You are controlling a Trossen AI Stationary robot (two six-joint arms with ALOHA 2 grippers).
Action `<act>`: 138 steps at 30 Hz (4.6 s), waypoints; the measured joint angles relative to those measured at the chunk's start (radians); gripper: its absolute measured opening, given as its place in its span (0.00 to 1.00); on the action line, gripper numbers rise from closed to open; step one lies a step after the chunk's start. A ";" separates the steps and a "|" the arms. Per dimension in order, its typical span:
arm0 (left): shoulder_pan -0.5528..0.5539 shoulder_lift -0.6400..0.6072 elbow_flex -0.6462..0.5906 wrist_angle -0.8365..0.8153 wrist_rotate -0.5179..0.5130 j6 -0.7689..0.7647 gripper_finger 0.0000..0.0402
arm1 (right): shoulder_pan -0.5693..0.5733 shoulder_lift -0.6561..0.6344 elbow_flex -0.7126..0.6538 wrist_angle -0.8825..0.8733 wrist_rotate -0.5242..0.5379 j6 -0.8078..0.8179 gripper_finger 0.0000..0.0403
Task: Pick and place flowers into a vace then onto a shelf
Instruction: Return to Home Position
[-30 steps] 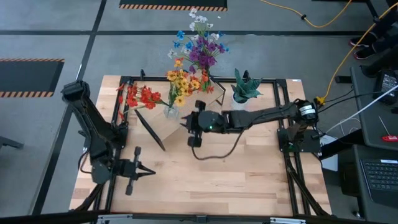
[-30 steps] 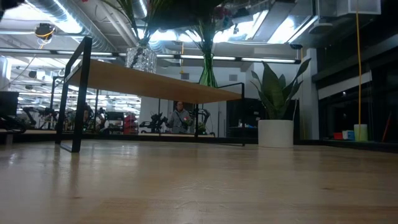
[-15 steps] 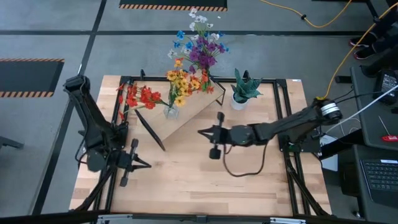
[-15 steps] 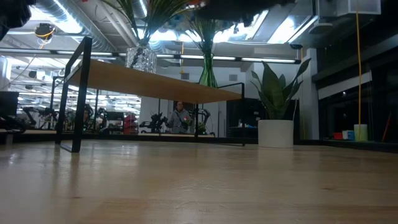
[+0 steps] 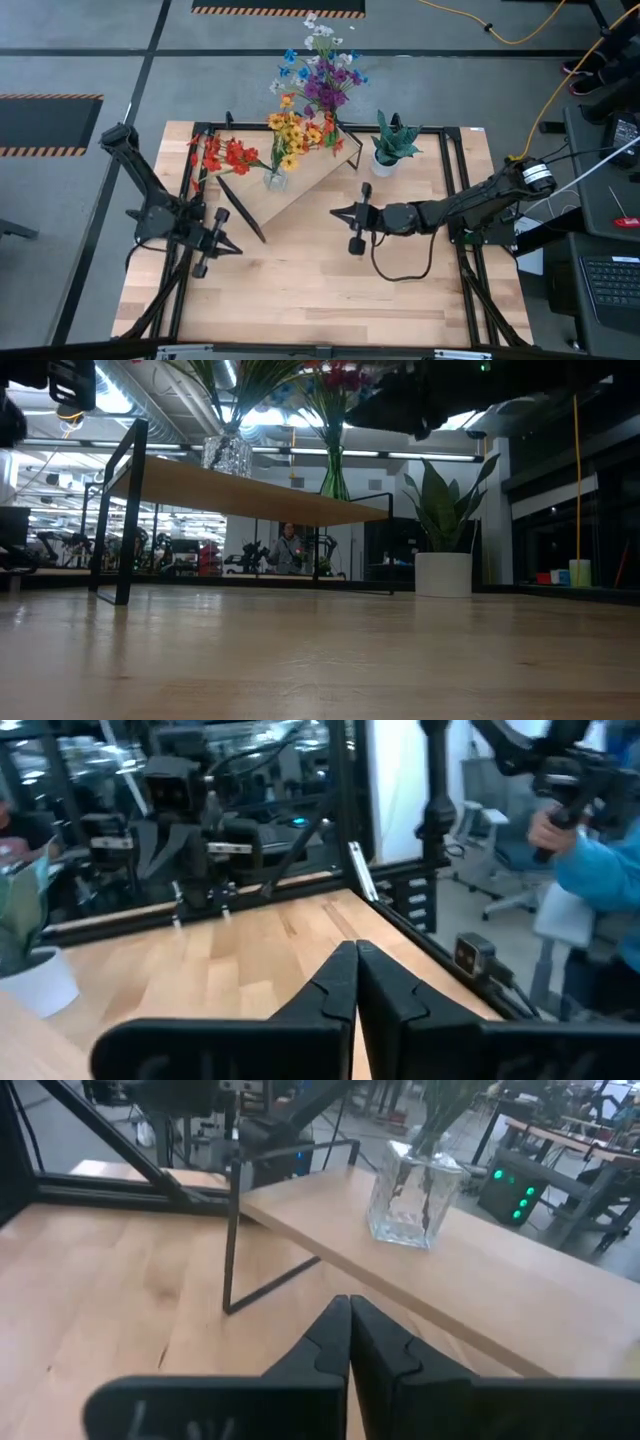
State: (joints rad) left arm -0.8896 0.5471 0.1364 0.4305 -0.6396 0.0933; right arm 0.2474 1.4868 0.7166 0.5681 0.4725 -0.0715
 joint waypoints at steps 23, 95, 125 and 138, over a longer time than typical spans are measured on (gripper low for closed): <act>0.066 -0.484 -0.001 -0.337 0.126 0.183 0.01 | -0.060 -0.199 -0.400 0.359 -0.100 0.070 0.01; 0.984 -0.547 -0.128 -0.239 0.657 -0.020 0.01 | -0.334 -0.701 -0.680 0.379 -0.429 -0.018 0.00; 0.984 -0.543 -0.128 -0.251 0.658 -0.020 0.02 | -0.343 -1.048 -0.700 -0.076 -0.443 0.070 0.03; 0.983 -0.543 -0.128 -0.251 0.658 -0.020 0.02 | -0.341 -1.032 -0.706 -0.138 -0.481 0.065 0.06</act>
State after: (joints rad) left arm 0.0937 0.0040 0.0082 0.1791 0.0187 0.0731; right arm -0.0940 0.4546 0.0102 0.4304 -0.0080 -0.0065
